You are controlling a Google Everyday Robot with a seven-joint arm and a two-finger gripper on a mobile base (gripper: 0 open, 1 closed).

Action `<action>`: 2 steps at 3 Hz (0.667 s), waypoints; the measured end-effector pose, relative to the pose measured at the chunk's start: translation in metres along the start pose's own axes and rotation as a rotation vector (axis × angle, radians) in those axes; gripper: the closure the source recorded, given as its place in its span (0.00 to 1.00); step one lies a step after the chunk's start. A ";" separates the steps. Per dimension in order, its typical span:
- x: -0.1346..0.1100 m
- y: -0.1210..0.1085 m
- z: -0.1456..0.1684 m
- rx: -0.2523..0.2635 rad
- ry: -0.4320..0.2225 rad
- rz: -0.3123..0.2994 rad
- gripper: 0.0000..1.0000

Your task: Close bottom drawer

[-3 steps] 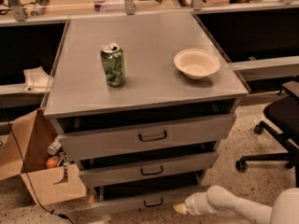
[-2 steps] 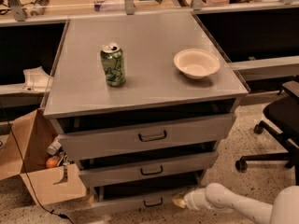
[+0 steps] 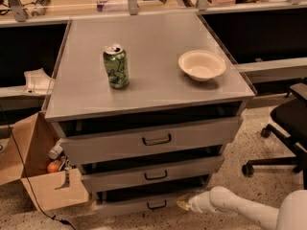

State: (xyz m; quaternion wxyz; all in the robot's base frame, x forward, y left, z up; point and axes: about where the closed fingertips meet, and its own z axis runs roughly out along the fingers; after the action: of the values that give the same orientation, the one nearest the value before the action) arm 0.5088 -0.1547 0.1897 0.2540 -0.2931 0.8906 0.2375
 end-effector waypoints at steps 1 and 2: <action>0.000 0.000 0.000 0.000 0.000 0.000 0.50; 0.000 0.000 0.000 0.000 0.000 0.000 0.27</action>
Offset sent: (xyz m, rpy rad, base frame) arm 0.0000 0.0000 0.0000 0.0000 0.0000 0.0000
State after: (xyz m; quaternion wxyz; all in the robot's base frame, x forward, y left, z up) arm 0.5088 -0.1546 0.1896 0.2540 -0.2932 0.8906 0.2375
